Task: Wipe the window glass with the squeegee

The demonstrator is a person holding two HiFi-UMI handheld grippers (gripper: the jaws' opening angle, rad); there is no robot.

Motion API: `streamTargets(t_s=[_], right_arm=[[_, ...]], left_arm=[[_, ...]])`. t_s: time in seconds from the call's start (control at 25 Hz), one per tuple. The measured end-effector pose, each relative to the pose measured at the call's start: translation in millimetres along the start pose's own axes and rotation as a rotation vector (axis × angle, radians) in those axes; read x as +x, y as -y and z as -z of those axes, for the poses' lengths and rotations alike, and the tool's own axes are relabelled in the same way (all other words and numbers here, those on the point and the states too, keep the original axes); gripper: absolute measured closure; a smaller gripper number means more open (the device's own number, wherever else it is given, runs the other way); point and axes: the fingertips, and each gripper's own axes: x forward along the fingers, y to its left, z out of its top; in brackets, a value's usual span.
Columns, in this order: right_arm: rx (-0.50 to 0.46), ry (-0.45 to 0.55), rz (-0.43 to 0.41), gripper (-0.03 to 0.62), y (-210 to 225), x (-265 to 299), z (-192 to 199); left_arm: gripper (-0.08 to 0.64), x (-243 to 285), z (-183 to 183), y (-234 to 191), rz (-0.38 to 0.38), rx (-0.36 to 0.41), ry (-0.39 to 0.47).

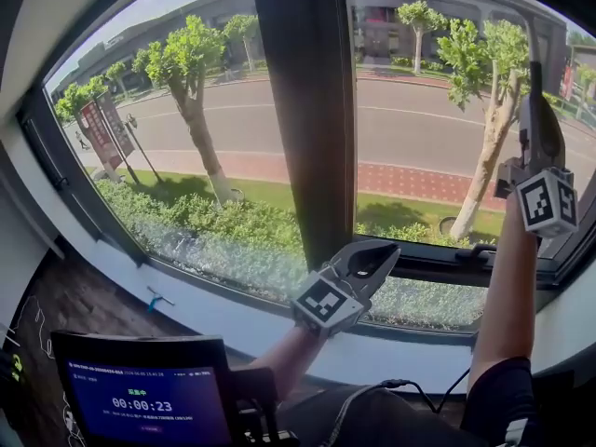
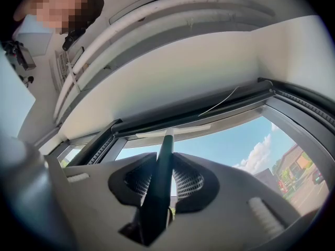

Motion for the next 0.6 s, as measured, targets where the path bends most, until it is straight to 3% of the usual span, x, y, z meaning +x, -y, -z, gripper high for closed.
streamTargets(t_s=[0.24,0.6], right_arm=[[0.035,0.013,0.004,0.494,-19,29,7],[0.074,0.022,0.008,0.494,-10,46,23]], left_arm=[[0.557,-19,-8,-28,-0.016,0.009,0.002],[0.557,-23,-10,-40,-0.043,0.027,0.004]])
